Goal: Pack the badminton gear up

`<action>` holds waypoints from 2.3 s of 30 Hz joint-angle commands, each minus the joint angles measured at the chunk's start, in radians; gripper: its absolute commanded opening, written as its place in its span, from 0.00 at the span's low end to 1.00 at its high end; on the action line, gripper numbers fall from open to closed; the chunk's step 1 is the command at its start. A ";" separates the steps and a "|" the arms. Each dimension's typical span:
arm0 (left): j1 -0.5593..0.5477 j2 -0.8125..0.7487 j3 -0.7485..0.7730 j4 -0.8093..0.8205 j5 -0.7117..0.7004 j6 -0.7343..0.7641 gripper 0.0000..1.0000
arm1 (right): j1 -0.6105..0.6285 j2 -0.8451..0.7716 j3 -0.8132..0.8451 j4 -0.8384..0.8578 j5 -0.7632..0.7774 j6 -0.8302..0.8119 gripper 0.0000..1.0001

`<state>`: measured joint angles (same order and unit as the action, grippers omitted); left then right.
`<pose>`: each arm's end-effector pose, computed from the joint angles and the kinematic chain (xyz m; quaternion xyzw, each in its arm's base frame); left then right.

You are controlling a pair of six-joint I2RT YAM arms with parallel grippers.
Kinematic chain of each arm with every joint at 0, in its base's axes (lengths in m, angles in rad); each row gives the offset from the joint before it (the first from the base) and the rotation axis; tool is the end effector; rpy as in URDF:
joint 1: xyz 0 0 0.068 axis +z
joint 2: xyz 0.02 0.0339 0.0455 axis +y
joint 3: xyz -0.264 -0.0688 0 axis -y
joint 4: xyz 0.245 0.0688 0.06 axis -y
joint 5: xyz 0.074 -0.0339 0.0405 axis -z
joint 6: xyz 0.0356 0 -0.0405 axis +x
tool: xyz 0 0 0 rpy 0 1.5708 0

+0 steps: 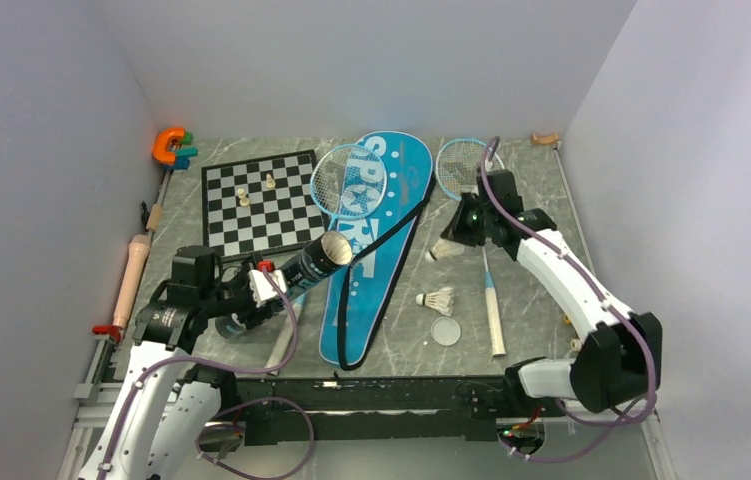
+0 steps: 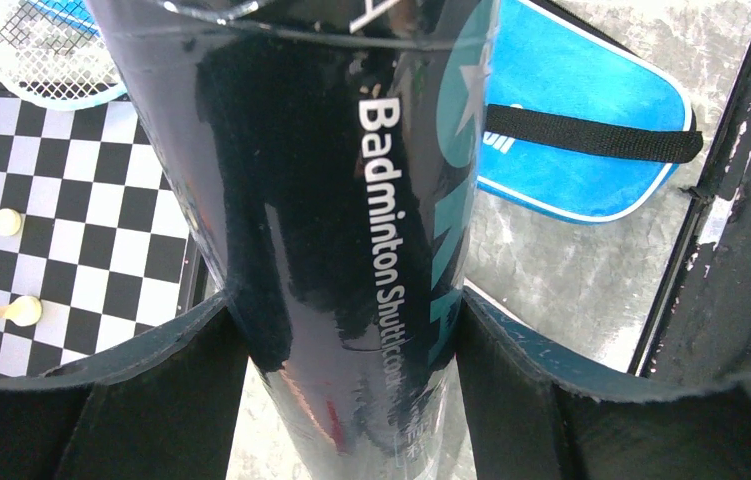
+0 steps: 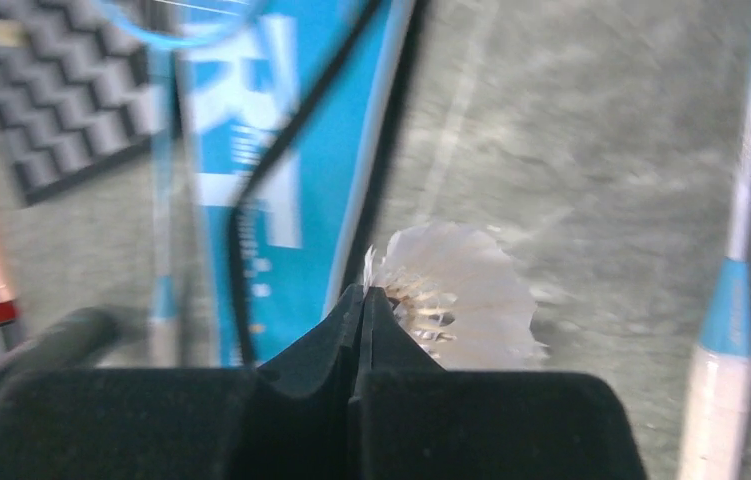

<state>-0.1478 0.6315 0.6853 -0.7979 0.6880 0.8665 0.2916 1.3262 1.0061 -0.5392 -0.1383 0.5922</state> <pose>0.1183 -0.0405 0.2737 0.5371 0.6878 -0.1561 0.4626 0.2657 0.0849 0.2668 0.1162 0.9282 0.2071 0.2864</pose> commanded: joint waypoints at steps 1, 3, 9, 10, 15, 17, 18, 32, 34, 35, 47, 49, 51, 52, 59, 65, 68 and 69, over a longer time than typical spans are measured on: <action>-0.008 0.006 0.032 0.043 0.045 -0.004 0.45 | 0.103 -0.103 0.231 -0.085 0.009 0.029 0.00; -0.012 0.011 0.024 0.052 0.042 -0.003 0.45 | 0.206 -0.097 0.373 -0.151 0.074 0.031 0.00; -0.016 0.019 0.010 0.066 0.020 0.007 0.45 | 0.400 -0.053 0.594 -0.212 0.137 0.046 0.00; -0.016 0.022 0.009 0.065 0.017 0.010 0.45 | 0.432 -0.040 0.623 -0.219 0.165 0.050 0.00; -0.021 0.033 0.007 0.064 -0.005 0.015 0.44 | 0.567 0.024 0.739 -0.266 0.253 0.040 0.00; -0.021 0.033 0.005 0.069 -0.006 0.015 0.44 | 0.597 0.042 0.764 -0.280 0.272 0.040 0.00; -0.022 0.032 0.006 0.070 -0.004 0.013 0.44 | 0.610 0.049 0.767 -0.279 0.275 0.040 0.00; -0.027 0.028 0.008 0.089 -0.009 -0.003 0.43 | 0.739 0.085 0.669 -0.117 0.309 0.100 0.00; -0.027 0.027 0.008 0.089 -0.012 -0.001 0.42 | 0.752 0.086 0.654 -0.094 0.309 0.112 0.00; -0.027 0.024 0.008 0.089 -0.014 0.000 0.42 | 0.756 0.084 0.643 -0.085 0.306 0.119 0.00; -0.027 0.014 0.008 0.091 -0.008 -0.006 0.41 | 0.739 -0.056 0.565 -0.030 0.295 0.142 0.63; -0.027 0.013 0.010 0.090 -0.006 -0.005 0.41 | 0.725 -0.083 0.558 -0.037 0.297 0.141 0.65; -0.027 0.014 0.011 0.088 -0.005 -0.006 0.41 | 0.715 -0.104 0.544 -0.040 0.302 0.140 0.66; -0.027 0.013 0.010 0.088 -0.004 -0.007 0.41 | 0.711 -0.109 0.537 -0.043 0.303 0.139 0.66; -0.027 0.014 0.021 0.086 0.000 -0.018 0.41 | 0.689 -0.039 0.521 -0.139 0.336 0.127 0.62; -0.027 0.019 0.029 0.087 -0.001 -0.017 0.40 | 0.688 0.023 0.489 -0.119 0.273 0.125 0.58; -0.027 0.019 0.029 0.086 -0.002 -0.017 0.41 | 0.690 0.026 0.477 -0.111 0.263 0.123 0.57; -0.027 0.019 0.028 0.087 -0.001 -0.017 0.41 | 0.688 0.028 0.476 -0.111 0.259 0.120 0.56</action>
<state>-0.1719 0.6563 0.6846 -0.7486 0.6506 0.8513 0.9825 1.3773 1.4734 -0.6640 0.1463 0.7258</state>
